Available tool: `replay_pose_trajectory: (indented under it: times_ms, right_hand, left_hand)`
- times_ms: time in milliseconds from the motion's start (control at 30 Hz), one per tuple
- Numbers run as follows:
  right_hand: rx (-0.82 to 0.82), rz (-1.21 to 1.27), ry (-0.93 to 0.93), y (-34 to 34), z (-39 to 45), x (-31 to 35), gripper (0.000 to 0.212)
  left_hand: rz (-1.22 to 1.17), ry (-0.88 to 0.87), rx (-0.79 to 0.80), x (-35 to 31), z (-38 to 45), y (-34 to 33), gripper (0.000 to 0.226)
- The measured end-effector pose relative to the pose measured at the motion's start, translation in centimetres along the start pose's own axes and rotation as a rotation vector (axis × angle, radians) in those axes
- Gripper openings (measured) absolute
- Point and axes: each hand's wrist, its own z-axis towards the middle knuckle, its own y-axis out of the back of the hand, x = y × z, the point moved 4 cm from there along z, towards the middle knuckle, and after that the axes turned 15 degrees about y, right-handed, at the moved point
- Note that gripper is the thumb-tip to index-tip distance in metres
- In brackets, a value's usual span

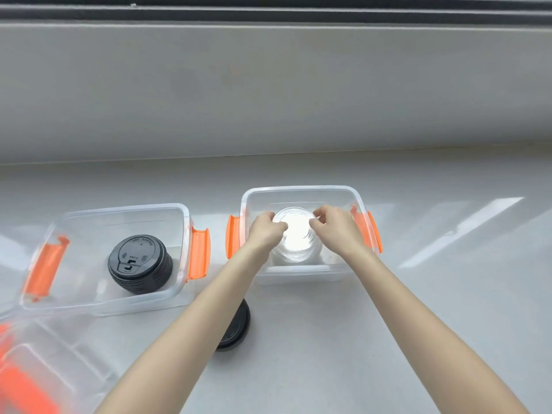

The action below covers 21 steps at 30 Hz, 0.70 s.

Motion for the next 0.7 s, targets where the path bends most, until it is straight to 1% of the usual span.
replay_pose_trajectory:
  times_ms: [133,233,300,367,433,500,567,600,700]
  right_hand:
    - [0.001,0.026,-0.014,0.3,0.0,0.1,0.038]
    - [-0.045,0.021,0.017,1.4,-0.3,1.4,0.037]
    - [-0.124,0.069,0.097,2.4,-1.1,3.2,0.034]
    - [-0.214,0.171,0.222,3.1,-2.5,5.5,0.028]
    - [-0.234,0.308,0.328,3.2,-4.4,7.9,0.019]
    - [-0.166,0.454,0.368,2.2,-6.4,9.7,0.013]
    - [-0.054,0.549,0.322,0.3,-8.1,10.4,0.011]
    - [0.009,0.553,0.275,-0.8,-8.8,10.4,0.010]
    - [0.210,0.463,0.140,-4.3,-10.5,9.5,0.014]
  left_hand:
    - [0.017,-0.006,0.018,-0.4,-1.3,0.6,0.058]
    - [0.024,-0.076,0.028,-1.2,-3.5,1.8,0.057]
    - [-0.022,-0.159,0.050,-1.5,-5.8,3.2,0.048]
    - [-0.101,-0.239,0.133,-1.1,-8.4,4.9,0.030]
    - [-0.128,-0.290,0.220,0.3,-10.7,6.4,0.021]
    - [-0.097,-0.275,0.254,3.0,-12.2,7.9,0.021]
    - [-0.112,-0.184,0.261,6.6,-12.5,9.2,0.021]
    - [-0.136,-0.117,0.257,8.4,-12.5,9.9,0.021]
    - [-0.133,0.076,0.158,13.8,-11.8,11.3,0.019]
